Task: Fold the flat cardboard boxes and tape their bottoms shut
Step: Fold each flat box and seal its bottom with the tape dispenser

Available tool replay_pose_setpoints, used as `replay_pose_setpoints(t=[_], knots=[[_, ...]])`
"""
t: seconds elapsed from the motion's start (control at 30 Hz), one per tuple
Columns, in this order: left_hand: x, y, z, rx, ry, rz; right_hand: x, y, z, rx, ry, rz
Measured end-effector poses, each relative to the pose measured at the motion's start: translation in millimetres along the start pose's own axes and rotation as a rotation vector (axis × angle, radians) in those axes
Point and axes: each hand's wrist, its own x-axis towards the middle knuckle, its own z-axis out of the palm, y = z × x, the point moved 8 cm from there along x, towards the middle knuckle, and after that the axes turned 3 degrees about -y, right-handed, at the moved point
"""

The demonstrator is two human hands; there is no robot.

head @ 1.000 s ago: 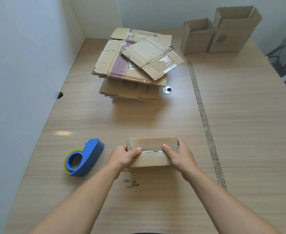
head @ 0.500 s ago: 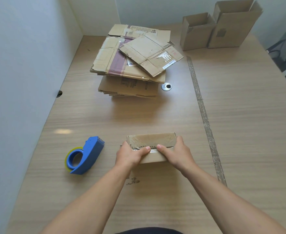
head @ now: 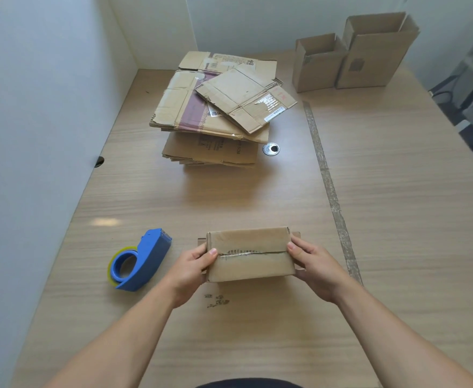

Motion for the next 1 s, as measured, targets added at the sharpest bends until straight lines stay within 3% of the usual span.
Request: replay_pose_setpoints(t=[0.13, 0.3, 0.4, 0.5, 0.63, 0.87, 1.0], knots=[[-8.2, 6.2, 3.2, -0.084, 0.002, 0.068, -6.1, 3.9, -10.7, 0.221, 0.058, -0.038], [-22.2, 37.8, 12.3, -0.01, 0.097, 0.257, -6.2, 4.3, -24.2, 0.424, 0.223, -0.024], [-22.9, 50.9, 20.9, 0.098, 0.139, 0.315, -5.2, -5.3, -11.4, 0.268, 0.174, -0.015], [-21.3, 60.1, 23.8, 0.263, 0.193, 0.368, -7.4, -20.0, -14.5, 0.131, 0.214, -0.149], [-23.4, 56.1, 22.2, 0.275, 0.215, 0.39, -18.2, -33.3, -23.8, -0.102, 0.242, -0.346], [-31.5, 26.9, 9.1, 0.325, 0.295, 0.3, -38.9, -30.0, -23.3, -0.205, 0.184, -0.359], [-47.4, 39.3, -4.0, 0.356, 0.451, 0.419, -50.2, -48.9, -21.4, -0.384, 0.239, -0.508]])
